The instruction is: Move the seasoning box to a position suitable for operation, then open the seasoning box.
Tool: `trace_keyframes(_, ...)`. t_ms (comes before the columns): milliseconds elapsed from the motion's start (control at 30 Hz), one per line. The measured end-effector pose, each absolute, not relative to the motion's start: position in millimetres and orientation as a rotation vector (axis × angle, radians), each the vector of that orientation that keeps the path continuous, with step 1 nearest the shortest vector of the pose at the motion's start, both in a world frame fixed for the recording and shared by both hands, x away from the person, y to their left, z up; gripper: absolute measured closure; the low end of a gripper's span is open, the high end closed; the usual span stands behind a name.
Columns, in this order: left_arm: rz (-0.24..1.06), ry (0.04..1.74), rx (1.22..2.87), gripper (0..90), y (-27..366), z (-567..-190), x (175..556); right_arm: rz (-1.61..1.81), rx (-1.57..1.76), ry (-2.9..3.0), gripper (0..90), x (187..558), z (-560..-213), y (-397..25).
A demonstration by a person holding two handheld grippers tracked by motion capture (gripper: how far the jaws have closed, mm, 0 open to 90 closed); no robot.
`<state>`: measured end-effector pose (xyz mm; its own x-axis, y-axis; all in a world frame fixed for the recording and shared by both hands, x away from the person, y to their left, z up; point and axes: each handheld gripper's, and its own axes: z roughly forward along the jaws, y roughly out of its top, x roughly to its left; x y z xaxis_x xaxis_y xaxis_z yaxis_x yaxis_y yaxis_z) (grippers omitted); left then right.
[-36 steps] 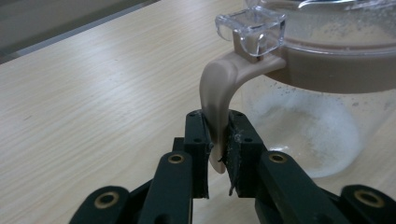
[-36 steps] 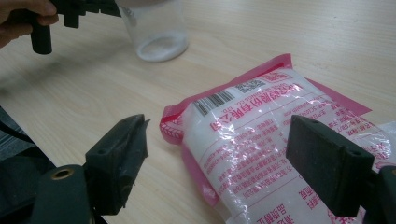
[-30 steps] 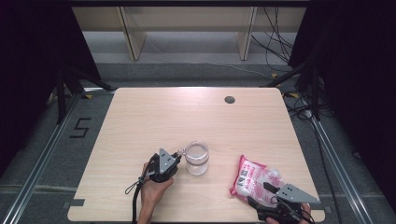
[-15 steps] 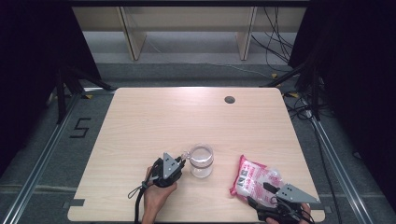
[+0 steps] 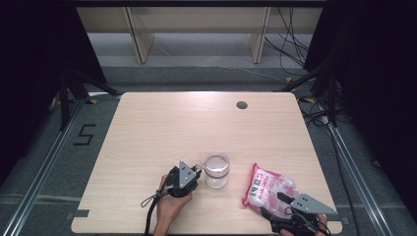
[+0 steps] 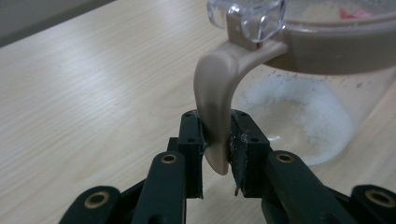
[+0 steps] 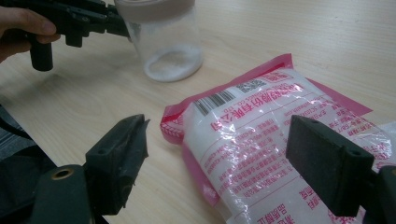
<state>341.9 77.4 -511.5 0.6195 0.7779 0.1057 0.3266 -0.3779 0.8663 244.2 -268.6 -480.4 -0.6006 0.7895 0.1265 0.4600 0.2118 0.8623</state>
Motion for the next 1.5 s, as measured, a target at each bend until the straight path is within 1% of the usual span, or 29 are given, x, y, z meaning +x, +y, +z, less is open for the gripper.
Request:
trace_keyframes(67,0.632,0.875,1.949,74.4,78.3,-511.3,341.5,1.338,1.164,2.146,21.5,244.9,-480.9,-269.0)
trace_keyframes(100,0.632,0.875,1.949,72.6,78.3,-511.3,341.5,1.338,1.164,2.146,21.5,244.9,-480.9,-269.0)
trace_keyframes(133,0.605,0.860,1.952,69.9,80.4,-510.5,341.4,1.344,1.173,2.149,21.4,244.5,-480.6,-269.4)
trace_keyframes(233,0.607,0.852,1.956,62.3,83.7,-509.3,340.0,1.340,1.166,2.145,21.4,244.7,-480.9,-269.5)
trace_keyframes(300,0.611,0.850,1.957,61.1,87.7,-507.3,337.6,1.340,1.166,2.146,21.4,244.7,-480.8,-269.5)
trace_keyframes(333,0.587,0.852,1.942,55.7,89.5,-506.3,335.4,1.340,1.178,2.142,21.4,243.7,-480.9,-268.7)
trace_keyframes(367,0.583,0.850,1.948,55.7,91.5,-505.1,333.9,1.340,1.178,2.142,21.4,243.7,-480.9,-268.7)
trace_keyframes(400,0.567,0.848,1.943,53.1,93.7,-503.9,332.7,1.341,1.171,2.146,21.4,244.2,-481.1,-269.0)
trace_keyframes(433,0.558,0.863,1.935,47.4,96.6,-501.8,330.3,1.347,1.174,2.146,21.4,243.7,-480.7,-269.2)
trace_keyframes(467,0.541,0.871,1.918,44.8,98.4,-500.7,329.0,1.348,1.175,2.145,21.4,243.7,-480.6,-269.3)
trace_keyframes(500,0.539,0.874,1.914,44.8,100.8,-498.8,327.4,1.348,1.175,2.145,21.4,243.7,-480.6,-269.3)
trace_keyframes(567,0.553,0.872,1.903,40.9,104.4,-495.3,324.6,1.360,1.161,2.150,21.4,244.8,-481.5,-269.2)
trace_keyframes(600,0.553,0.877,1.896,37.3,105.3,-493.5,323.1,1.348,1.173,2.152,21.4,244.0,-481.3,-269.1)
trace_keyframes(800,0.523,0.900,1.853,28.9,109.9,-485.7,319.9,1.348,1.180,2.150,21.4,243.6,-481.3,-269.0)
trace_keyframes(967,0.501,0.900,1.837,25.2,110.8,-477.5,320.7,1.348,1.180,2.151,21.4,244.4,-481.8,-269.5)
trace_keyframes(1233,0.503,0.878,1.831,25.3,106.7,-466.8,320.4,1.329,1.172,2.155,21.4,243.7,-480.9,-270.7)
trace_keyframes(1400,0.509,0.873,1.823,28.4,104.6,-460.4,320.4,1.333,1.178,2.157,21.2,243.8,-481.3,-270.8)
trace_keyframes(1433,0.515,0.864,1.823,29.6,104.7,-458.4,320.9,1.332,1.176,2.156,21.2,243.7,-481.3,-270.6)
trace_keyframes(1467,0.511,0.863,1.815,33.3,104.3,-457.0,320.9,1.335,1.223,2.156,20.9,241.1,-481.0,-268.3)
trace_keyframes(1500,0.510,0.858,1.811,33.3,104.1,-455.2,320.8,1.335,1.223,2.156,20.9,241.1,-481.0,-268.3)
